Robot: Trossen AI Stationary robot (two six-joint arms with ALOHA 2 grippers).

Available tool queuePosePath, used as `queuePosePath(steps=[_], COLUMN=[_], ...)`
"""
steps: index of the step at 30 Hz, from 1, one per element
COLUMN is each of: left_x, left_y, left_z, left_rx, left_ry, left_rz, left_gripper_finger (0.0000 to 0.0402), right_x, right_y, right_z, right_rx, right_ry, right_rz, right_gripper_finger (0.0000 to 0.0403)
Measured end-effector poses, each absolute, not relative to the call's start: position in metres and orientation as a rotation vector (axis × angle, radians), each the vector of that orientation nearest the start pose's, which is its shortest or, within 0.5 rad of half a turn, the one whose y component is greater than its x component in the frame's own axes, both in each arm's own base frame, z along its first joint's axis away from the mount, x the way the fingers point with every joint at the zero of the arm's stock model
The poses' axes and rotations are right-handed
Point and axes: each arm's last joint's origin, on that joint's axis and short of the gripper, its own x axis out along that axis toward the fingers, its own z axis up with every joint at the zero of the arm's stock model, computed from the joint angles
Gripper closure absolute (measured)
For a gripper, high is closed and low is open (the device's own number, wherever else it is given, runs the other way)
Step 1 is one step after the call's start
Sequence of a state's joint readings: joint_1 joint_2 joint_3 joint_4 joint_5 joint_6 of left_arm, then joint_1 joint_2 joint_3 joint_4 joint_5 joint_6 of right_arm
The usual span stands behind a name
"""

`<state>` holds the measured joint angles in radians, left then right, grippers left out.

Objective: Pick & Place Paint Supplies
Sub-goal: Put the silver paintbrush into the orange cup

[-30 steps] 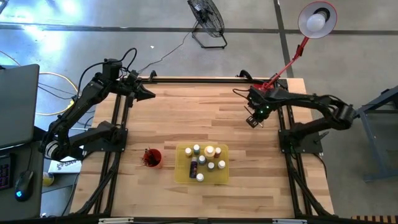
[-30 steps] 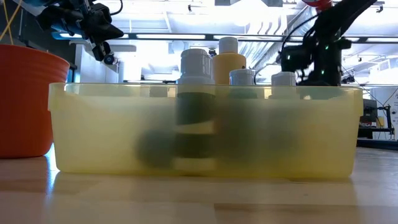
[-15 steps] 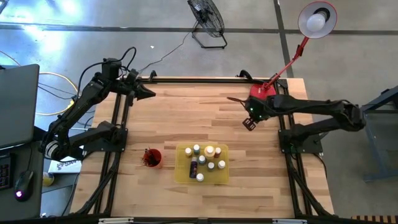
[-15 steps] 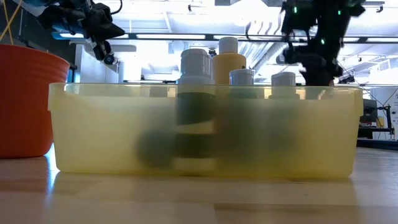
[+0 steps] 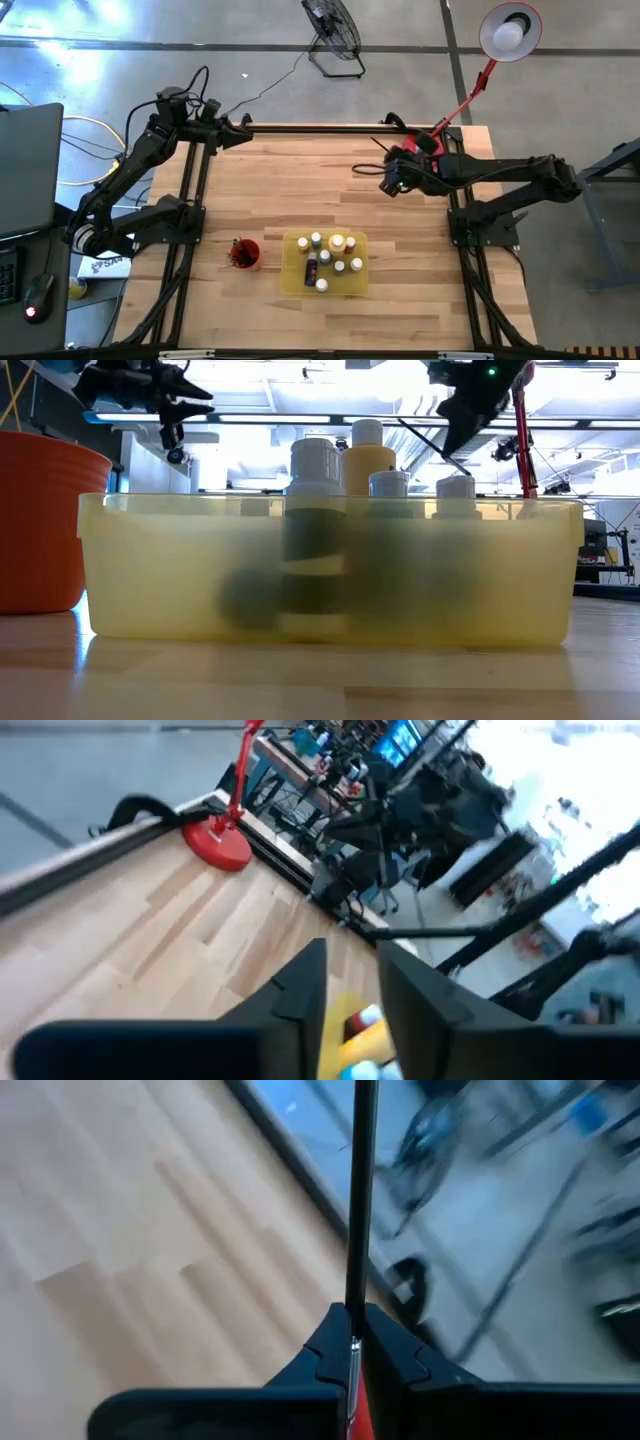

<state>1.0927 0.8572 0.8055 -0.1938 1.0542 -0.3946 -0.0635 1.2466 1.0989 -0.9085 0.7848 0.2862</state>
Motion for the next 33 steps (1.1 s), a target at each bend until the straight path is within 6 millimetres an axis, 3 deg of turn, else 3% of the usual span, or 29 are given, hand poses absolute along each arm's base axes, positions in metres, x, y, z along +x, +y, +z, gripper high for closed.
queuePosePath(steps=[6, 10, 15, 21, 27, 33], left_x=[0.108, 0.112, 0.130, 0.161, 0.177, 0.192], left_y=[0.153, 0.160, 0.163, 0.163, 0.167, 0.160], left_z=[0.324, 0.316, 0.311, 0.324, 0.334, 0.328], left_rx=[-0.803, -0.962, -1.052, -1.093, -1.239, -1.362], left_ry=[0.120, 0.147, 0.181, 0.112, -0.009, 0.074], left_rz=[0.070, 0.048, -0.004, -0.128, -0.148, -0.218], left_gripper_finger=[0.0232, 0.0200, 0.0193, 0.0193, 0.0193, 0.0193], right_x=[0.254, 0.277, 0.306, 0.330, 0.336, 0.338], right_y=[-0.028, -0.025, -0.020, -0.013, -0.004, 0.006], right_z=[0.295, 0.291, 0.295, 0.310, 0.312, 0.314], right_rx=[-0.442, -0.603, -0.762, -0.902, -1.026, -1.100], right_ry=[0.894, 0.866, 0.790, 0.686, 0.694, 0.679], right_rz=[-0.947, -0.962, -0.980, -0.971, -0.920, -0.846], right_gripper_finger=[0.0399, 0.0399, 0.0399, 0.0399, 0.0399, 0.0399])
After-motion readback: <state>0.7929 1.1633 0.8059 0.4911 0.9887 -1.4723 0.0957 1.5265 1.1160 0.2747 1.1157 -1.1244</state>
